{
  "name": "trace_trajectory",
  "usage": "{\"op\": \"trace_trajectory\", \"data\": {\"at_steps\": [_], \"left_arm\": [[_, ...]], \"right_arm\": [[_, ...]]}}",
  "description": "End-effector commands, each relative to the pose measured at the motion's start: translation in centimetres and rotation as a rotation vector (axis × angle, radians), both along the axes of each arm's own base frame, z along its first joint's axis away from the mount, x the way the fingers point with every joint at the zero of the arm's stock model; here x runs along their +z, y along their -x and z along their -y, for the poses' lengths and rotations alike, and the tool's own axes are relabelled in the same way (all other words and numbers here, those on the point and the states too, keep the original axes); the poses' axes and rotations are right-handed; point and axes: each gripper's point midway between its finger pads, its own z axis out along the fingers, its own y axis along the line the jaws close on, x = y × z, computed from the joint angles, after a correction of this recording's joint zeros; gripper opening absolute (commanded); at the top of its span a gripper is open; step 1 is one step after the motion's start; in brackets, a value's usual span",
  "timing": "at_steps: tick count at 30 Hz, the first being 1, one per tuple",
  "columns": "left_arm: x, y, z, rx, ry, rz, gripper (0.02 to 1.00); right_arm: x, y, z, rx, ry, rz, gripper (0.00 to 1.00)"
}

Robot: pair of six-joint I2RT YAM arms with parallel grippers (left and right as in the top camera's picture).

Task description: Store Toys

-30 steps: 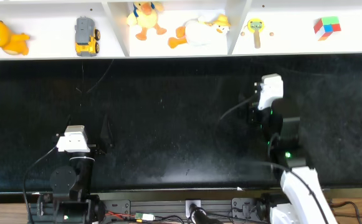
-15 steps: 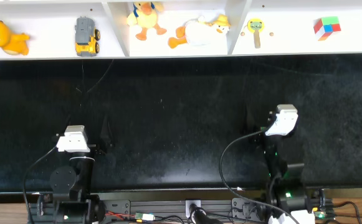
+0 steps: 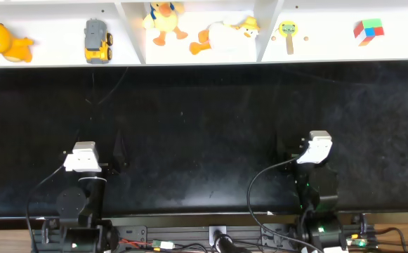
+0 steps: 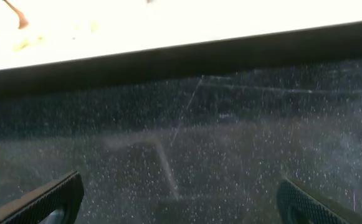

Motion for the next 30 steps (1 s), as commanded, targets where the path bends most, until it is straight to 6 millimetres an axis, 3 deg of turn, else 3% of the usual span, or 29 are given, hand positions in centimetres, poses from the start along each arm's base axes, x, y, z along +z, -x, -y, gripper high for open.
{"op": "trace_trajectory", "data": {"at_steps": [1, 8, 19, 23, 30], "left_arm": [[0.1, 0.0, 0.3, -0.013, 0.011, 0.006, 0.998], [0.1, 0.0, 0.3, -0.013, 0.011, 0.006, 0.998], [0.1, 0.0, 0.3, -0.013, 0.011, 0.006, 0.998], [0.1, 0.0, 0.3, -0.013, 0.011, 0.005, 0.998], [0.1, 0.0, 0.3, -0.013, 0.011, 0.006, 0.998]], "right_arm": [[1.2, 0.1, 0.0, -0.002, -0.017, 0.064, 0.996], [1.5, 0.1, 0.0, -0.005, -0.019, 0.077, 0.993], [5.9, 0.7, 2.6, -0.097, -0.017, 0.269, 0.996], [5.8, 0.7, 2.3, -0.058, 0.084, 0.267, 0.996], [5.8, 0.7, 1.6, -0.029, 0.086, 0.270, 0.996]]}}
